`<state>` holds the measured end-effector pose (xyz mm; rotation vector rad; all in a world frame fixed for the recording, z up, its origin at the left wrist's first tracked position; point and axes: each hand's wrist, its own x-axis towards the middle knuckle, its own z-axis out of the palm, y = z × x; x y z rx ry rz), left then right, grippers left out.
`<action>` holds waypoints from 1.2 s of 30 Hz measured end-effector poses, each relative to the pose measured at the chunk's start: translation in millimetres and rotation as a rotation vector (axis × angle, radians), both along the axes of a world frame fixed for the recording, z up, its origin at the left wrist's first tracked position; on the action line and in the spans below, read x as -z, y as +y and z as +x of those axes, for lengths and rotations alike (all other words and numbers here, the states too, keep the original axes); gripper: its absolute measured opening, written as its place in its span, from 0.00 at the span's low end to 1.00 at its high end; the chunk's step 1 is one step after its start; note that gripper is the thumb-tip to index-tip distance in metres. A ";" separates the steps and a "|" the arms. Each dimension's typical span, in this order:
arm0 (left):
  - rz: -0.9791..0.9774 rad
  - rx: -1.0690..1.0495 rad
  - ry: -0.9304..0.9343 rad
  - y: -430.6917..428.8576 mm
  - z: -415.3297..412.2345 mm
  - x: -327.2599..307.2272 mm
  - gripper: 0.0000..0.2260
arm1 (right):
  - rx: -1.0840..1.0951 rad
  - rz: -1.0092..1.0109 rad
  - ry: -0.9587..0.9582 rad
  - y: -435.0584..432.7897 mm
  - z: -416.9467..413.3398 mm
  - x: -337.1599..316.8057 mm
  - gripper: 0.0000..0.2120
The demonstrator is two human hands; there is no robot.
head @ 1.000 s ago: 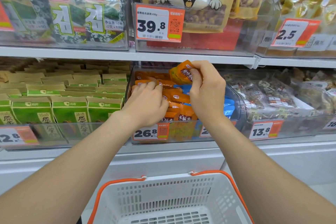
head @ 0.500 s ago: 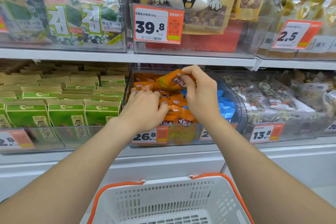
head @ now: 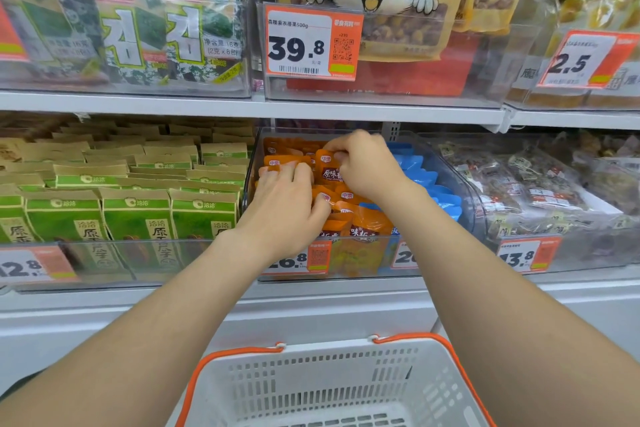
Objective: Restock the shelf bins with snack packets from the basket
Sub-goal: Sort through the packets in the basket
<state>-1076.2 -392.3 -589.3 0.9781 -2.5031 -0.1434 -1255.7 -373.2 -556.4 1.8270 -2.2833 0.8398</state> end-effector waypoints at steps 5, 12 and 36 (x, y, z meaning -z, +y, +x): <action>-0.070 -0.091 -0.051 2.7 2.5 -1.9 0.21 | 0.112 0.165 0.084 -15.3 -2.2 -4.0 0.21; -0.042 -0.030 -0.095 0.2 0.7 -0.4 0.24 | 0.173 0.219 0.109 -6.2 -14.1 -9.5 0.25; -0.053 -0.009 0.075 11.2 -6.7 -1.0 0.18 | 0.300 -0.091 0.007 48.1 40.7 2.5 0.16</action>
